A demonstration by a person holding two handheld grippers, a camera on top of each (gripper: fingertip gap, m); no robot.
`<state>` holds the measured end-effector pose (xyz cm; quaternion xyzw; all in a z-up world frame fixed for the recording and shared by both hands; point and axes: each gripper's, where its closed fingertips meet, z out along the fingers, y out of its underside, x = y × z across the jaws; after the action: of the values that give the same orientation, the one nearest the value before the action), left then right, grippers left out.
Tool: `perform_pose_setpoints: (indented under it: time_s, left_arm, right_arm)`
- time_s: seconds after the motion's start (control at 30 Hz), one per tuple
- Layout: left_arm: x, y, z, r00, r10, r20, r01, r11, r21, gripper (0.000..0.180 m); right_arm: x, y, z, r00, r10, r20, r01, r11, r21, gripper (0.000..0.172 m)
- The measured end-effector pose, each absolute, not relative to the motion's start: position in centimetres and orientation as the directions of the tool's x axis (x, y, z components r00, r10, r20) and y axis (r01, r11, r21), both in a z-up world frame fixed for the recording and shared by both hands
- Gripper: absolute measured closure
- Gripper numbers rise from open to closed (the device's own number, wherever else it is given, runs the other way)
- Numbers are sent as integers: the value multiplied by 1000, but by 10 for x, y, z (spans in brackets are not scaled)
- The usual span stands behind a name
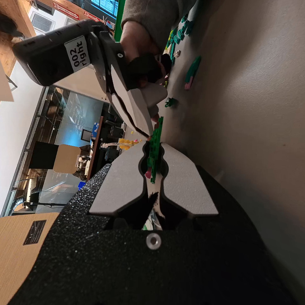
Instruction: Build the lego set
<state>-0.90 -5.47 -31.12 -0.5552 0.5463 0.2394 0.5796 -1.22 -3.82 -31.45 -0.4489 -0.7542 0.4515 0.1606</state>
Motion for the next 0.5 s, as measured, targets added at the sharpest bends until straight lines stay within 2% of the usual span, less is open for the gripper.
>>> perform_pose_setpoints:
  time_s: [0.23,0.37,0.5]
  left_arm:
    - [-9,-54,-311,291,-325,-900,-884,267,-383,170]
    - [-8,-54,-309,290,-312,-905,-885,273,-377,170]
    - [-9,-53,-308,287,-302,-909,-887,274,-371,170]
  right_arm:
    - [-13,-37,-312,-538,838,-94,519,241,-820,164]
    - [-13,-38,-311,-480,819,-315,606,50,-794,161]
    - [-16,-40,-306,-446,768,-459,629,-95,-771,149]
